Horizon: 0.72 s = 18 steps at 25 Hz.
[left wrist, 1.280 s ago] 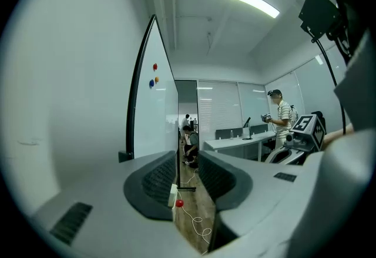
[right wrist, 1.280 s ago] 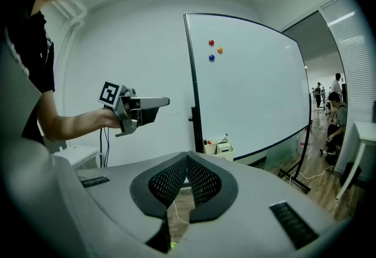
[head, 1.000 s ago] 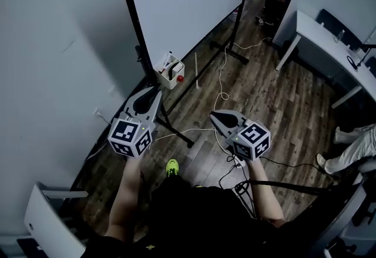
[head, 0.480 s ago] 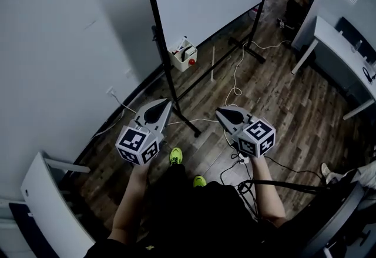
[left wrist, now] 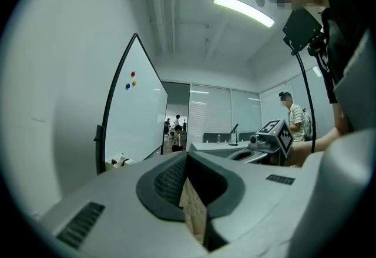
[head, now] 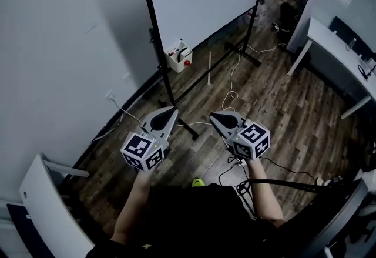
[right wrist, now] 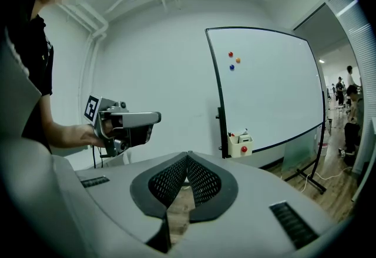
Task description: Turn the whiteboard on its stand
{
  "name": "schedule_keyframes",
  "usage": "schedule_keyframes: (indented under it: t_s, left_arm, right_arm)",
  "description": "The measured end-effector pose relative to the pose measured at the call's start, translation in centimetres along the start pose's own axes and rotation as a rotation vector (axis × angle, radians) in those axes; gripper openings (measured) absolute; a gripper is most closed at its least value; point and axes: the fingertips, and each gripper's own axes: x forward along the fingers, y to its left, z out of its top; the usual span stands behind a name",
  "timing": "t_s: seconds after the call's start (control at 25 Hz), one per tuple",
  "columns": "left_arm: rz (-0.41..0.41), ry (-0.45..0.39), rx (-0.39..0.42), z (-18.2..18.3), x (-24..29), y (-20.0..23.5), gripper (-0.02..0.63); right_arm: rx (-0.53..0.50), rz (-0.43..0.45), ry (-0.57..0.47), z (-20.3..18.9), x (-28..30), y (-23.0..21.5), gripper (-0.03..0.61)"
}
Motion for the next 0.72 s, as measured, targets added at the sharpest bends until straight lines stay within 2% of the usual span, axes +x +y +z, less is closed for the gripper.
schedule_keyframes:
  t_s: [0.32, 0.72]
  left_arm:
    - [-0.059, 0.020, -0.062, -1.5, -0.7, -1.8, 0.008]
    - [-0.041, 0.002, -0.092, -1.5, -2.4, -1.3, 0.008]
  right_arm:
    - [-0.036, 0.013, 0.026, -0.2, 0.3, 1.8, -0.005]
    - [-0.055, 0.045, 0.040, 0.0, 1.1, 3.4, -0.004]
